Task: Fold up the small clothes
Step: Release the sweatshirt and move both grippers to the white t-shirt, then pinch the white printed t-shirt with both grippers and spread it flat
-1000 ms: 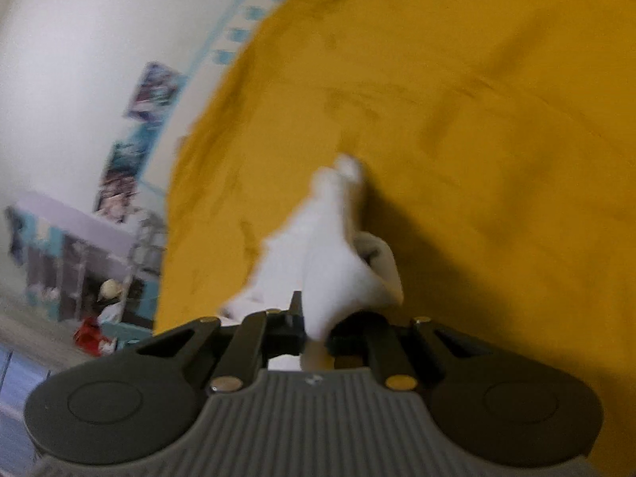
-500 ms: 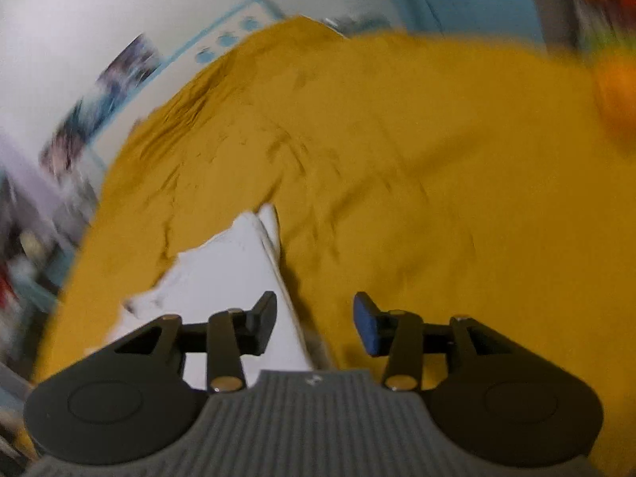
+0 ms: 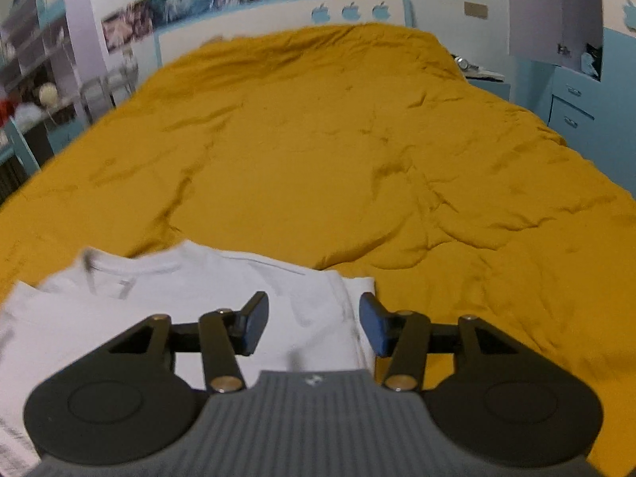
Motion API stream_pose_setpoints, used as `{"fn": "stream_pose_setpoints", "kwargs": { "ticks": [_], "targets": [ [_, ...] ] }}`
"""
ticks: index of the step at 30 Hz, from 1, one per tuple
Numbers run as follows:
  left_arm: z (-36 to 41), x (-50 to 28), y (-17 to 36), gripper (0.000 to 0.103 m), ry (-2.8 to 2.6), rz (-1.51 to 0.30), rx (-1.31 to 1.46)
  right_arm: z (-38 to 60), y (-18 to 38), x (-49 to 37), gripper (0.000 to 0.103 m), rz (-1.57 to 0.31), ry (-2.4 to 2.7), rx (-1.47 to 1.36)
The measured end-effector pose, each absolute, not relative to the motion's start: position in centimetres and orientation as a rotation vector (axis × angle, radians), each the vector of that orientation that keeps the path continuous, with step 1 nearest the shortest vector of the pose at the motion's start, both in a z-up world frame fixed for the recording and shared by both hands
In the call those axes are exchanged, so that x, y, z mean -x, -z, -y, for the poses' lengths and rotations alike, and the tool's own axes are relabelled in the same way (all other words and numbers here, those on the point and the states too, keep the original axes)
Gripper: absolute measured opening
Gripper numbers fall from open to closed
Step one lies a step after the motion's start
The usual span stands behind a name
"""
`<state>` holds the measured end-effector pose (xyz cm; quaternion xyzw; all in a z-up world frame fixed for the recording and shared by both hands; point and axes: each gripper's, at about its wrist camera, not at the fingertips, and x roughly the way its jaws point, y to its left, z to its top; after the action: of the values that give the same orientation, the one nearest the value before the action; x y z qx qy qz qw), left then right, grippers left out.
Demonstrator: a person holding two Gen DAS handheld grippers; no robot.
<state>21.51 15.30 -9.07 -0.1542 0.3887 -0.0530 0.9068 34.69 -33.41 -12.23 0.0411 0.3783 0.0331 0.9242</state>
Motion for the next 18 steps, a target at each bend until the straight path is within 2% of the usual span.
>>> {"fn": "stream_pose_setpoints", "kwargs": {
  "ticks": [5,9,10,11,12,15,18],
  "targets": [
    [-14.9,-23.7,10.3,0.047,0.050,-0.832,0.280,33.0,15.0,-38.0,0.046,-0.847,-0.066,-0.065],
    [-15.4,-25.4,11.7,0.046,0.089,-0.900,0.308,32.7,15.8,-38.2,0.025,-0.841,-0.083,-0.038],
    [-15.3,-25.7,11.9,0.038,0.094,-0.908,0.313,32.7,15.9,-38.3,0.023,-0.838,-0.087,-0.039],
    [-15.3,-25.8,12.1,0.023,0.087,-0.908,0.316,32.8,16.0,-38.3,0.017,-0.834,-0.092,-0.044],
    [-15.2,-25.9,12.2,0.019,0.085,-0.910,0.322,32.9,16.1,-38.3,0.014,-0.831,-0.096,-0.050],
    [-15.0,-25.4,11.2,0.016,0.082,-0.849,0.334,32.8,15.8,-37.8,0.007,-0.795,-0.083,-0.050],
    [-15.1,-24.2,9.8,0.016,0.087,-0.782,0.337,32.3,14.7,-37.2,0.005,-0.723,-0.046,-0.019]
  ]
}}
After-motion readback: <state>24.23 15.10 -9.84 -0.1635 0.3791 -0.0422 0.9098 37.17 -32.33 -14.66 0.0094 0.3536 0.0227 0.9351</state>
